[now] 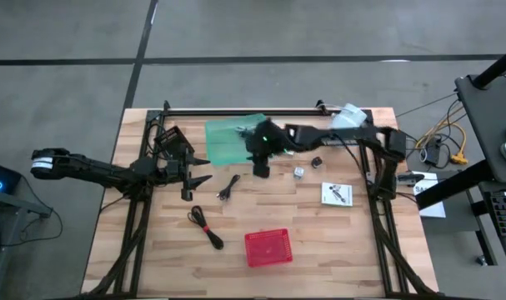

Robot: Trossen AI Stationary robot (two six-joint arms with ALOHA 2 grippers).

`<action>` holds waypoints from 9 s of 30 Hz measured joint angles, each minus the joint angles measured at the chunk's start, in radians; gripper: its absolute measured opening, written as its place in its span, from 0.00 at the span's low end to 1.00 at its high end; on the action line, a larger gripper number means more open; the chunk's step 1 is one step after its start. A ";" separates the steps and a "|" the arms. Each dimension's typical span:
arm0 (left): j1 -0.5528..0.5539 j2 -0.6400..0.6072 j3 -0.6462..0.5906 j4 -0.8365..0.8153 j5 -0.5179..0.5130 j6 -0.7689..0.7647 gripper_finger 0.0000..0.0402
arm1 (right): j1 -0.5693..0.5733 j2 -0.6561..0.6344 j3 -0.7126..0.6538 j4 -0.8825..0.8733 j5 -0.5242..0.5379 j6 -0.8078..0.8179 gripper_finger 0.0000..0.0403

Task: Pick and place items into bin
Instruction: Put the top black charger cable into the green bin, then put the black charger cable into the green bin

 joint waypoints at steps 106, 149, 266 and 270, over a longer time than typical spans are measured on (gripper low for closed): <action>-0.003 0.701 0.859 -1.498 -0.004 -1.082 0.52 | 0.161 -1.451 -1.346 0.953 0.199 -0.239 0.15; 0.006 0.817 0.978 -1.492 0.101 -0.870 0.05 | 0.161 -1.451 -1.346 0.937 0.199 -0.265 0.15; -0.041 0.814 1.244 -1.560 -0.208 0.307 0.43 | 0.161 -1.451 -1.346 0.901 0.199 -0.317 0.15; -0.158 0.814 1.243 -1.559 -0.208 0.305 0.43 | 0.161 -1.451 -1.346 0.901 0.199 -0.317 0.15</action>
